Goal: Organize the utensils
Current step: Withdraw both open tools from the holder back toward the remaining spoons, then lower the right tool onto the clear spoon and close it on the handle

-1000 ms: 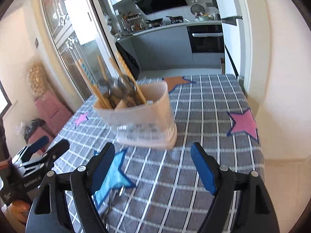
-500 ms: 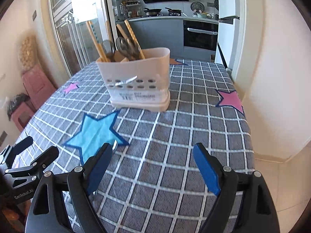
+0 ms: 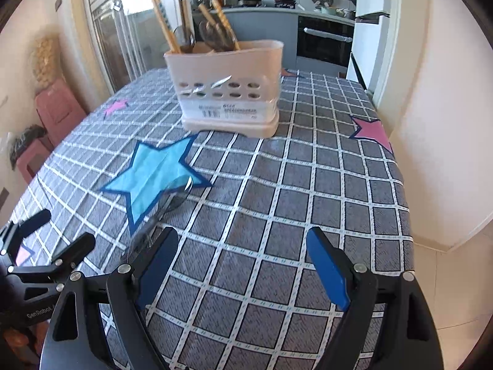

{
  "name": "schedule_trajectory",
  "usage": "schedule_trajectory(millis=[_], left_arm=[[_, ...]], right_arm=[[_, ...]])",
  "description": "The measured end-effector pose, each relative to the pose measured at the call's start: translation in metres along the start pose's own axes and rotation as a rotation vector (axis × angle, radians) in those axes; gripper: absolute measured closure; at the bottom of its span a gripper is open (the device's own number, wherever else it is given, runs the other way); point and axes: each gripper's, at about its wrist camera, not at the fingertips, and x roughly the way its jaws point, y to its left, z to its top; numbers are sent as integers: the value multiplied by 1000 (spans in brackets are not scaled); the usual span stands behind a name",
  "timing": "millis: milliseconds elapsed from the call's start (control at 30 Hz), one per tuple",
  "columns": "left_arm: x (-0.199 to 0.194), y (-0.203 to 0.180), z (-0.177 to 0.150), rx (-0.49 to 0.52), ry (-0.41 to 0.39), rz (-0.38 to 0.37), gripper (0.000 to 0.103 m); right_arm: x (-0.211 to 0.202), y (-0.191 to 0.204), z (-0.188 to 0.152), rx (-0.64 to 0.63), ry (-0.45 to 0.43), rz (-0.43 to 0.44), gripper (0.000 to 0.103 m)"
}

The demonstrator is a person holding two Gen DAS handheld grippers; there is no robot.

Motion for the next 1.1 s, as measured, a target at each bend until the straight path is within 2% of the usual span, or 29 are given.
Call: schedule_trajectory(millis=[67, 367, 1100], left_arm=[[0, 3, -1, 1, 3, 4, 0], [3, 14, -6, 6, 20, 27, 0], [0, 21, -7, 4, 7, 38, 0]], right_arm=[[3, 5, -1, -17, 28, 17, 16], [16, 25, -9, -79, 105, -11, 16], [11, 34, -10, -123, 90, -64, 16]])
